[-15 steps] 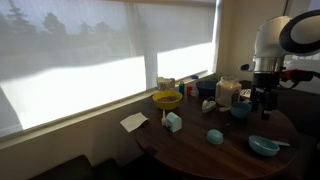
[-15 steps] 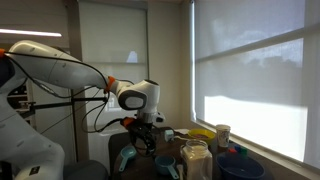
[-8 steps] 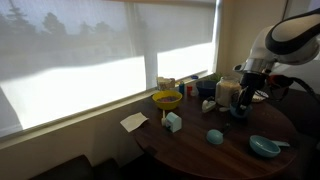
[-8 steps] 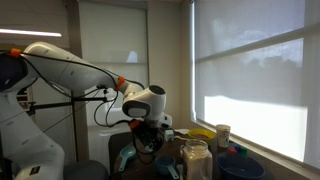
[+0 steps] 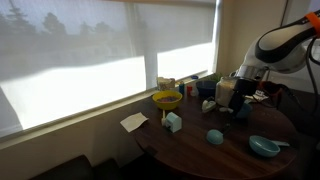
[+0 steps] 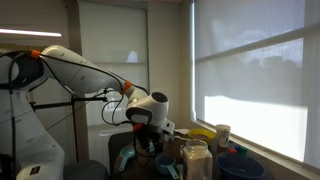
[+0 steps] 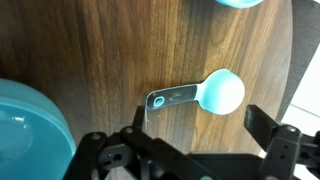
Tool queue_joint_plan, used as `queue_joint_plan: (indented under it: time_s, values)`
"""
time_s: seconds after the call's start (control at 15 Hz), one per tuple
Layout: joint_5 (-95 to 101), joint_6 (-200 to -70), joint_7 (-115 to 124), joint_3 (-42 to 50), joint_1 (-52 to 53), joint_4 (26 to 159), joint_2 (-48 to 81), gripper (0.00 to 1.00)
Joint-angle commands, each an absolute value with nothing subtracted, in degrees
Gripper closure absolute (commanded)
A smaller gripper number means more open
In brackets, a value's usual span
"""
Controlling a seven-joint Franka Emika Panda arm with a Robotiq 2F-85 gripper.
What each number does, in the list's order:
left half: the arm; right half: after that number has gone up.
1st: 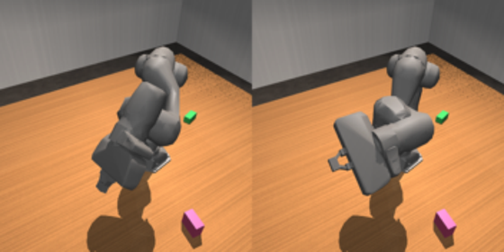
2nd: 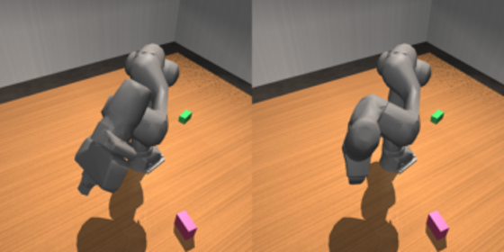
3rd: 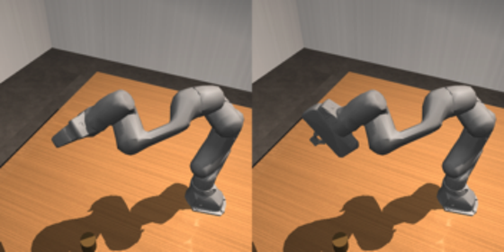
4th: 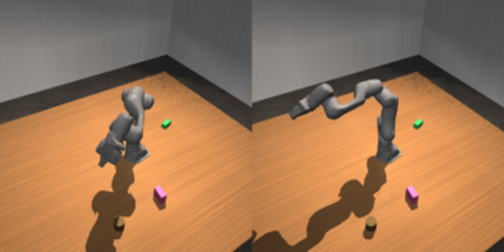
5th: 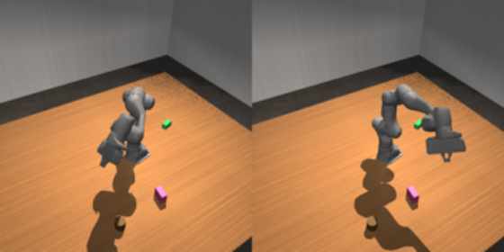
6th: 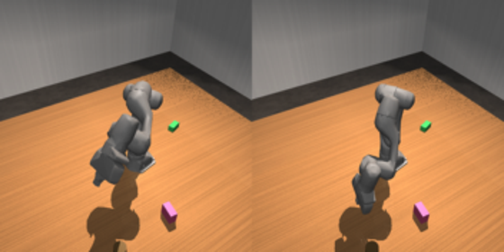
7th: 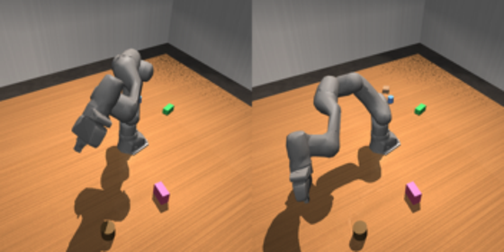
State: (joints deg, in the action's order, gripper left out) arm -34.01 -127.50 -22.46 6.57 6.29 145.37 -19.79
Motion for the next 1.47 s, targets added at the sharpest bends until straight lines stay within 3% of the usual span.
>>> queue_joint_plan:
  time_s: [0.0, 0.87, 1.0, 1.4]
  values:
    - [-33.3, -130.3, -14.9, 3.6, 5.3, 145.3, -18.9, 0.00]
    - [-33.3, -133.3, -4.1, 1.8, 4.8, 145.9, -16.1, 0.00]
    - [-33.5, -133.2, -3.7, 1.8, 4.7, 145.8, -15.8, 0.26]
    - [-33.2, -133.0, -3.3, 1.7, 4.7, 145.8, -15.2, 0.70]
